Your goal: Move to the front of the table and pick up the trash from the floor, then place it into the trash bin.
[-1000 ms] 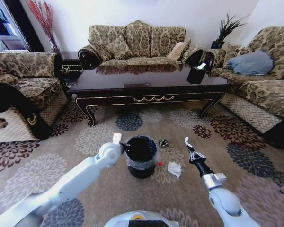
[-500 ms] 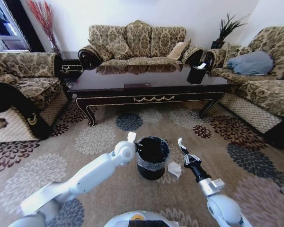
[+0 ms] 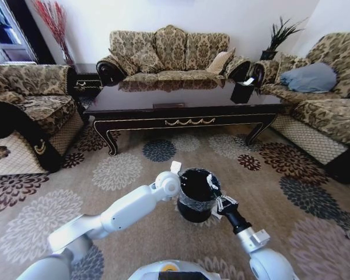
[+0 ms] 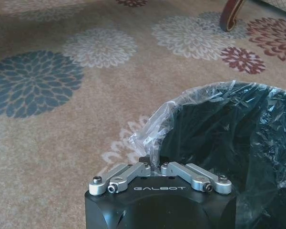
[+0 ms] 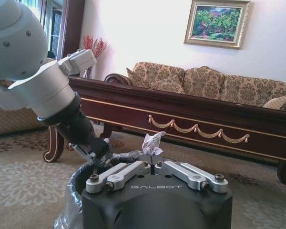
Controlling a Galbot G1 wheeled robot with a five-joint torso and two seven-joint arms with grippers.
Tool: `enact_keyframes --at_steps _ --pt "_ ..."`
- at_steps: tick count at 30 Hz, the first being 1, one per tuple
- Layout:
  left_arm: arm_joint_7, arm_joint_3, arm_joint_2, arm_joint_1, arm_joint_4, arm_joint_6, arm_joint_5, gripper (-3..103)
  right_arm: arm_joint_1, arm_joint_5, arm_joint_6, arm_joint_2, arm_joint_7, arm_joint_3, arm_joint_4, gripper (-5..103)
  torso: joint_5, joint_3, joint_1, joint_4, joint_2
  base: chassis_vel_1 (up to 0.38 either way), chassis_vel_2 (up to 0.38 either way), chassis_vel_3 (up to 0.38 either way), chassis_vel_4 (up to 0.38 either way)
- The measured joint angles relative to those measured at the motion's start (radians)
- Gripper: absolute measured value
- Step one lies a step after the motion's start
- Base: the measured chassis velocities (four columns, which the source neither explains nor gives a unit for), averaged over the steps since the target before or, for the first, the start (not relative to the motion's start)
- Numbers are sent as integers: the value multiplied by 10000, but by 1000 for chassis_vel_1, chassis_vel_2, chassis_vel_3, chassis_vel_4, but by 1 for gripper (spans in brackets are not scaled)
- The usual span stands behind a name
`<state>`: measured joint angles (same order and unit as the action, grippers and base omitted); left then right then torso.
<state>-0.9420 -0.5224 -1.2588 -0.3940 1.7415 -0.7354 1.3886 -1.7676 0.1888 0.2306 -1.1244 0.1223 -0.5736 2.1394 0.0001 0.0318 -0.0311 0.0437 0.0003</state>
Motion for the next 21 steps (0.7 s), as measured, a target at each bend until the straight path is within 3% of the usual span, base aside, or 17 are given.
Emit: enact_keyframes --at_steps 7,11,12,14,18,20,21 --pt "-62 61 235 -168 261 -1 -12 3 9 -111 52 -76 -26 35 -197 -2 -1 0 0 -4 0 0 0 0 0" --pt "-72 69 286 -164 349 0 3 3 10 -156 52 -105 -31 71 -212 3 -1 0 0 -4 0 0 0 0 0" --pt "-76 72 286 -161 377 0 10 3 6 -193 52 -114 -32 81 -230 13 -1 0 0 -3 0 0 0 0 0" --pt "-76 76 285 -159 385 0 12 3 -8 -203 52 -124 -33 84 -232 13 -1 0 0 -2 0 0 0 0 0" --pt "-80 166 279 -164 386 -1 3 3 -117 -209 49 -179 -49 83 -173 35 -1 0 0 -2 0 0 0 0 0" --pt "-80 173 306 -167 389 -1 1 3 -137 -214 47 -179 -51 77 -135 35 -2 0 0 -1 0 0 0 0 0" --pt "-81 175 330 -169 407 0 -2 3 -146 -215 42 -179 -54 67 -97 40 -1 0 -1 -2 0 0 0 0 0"
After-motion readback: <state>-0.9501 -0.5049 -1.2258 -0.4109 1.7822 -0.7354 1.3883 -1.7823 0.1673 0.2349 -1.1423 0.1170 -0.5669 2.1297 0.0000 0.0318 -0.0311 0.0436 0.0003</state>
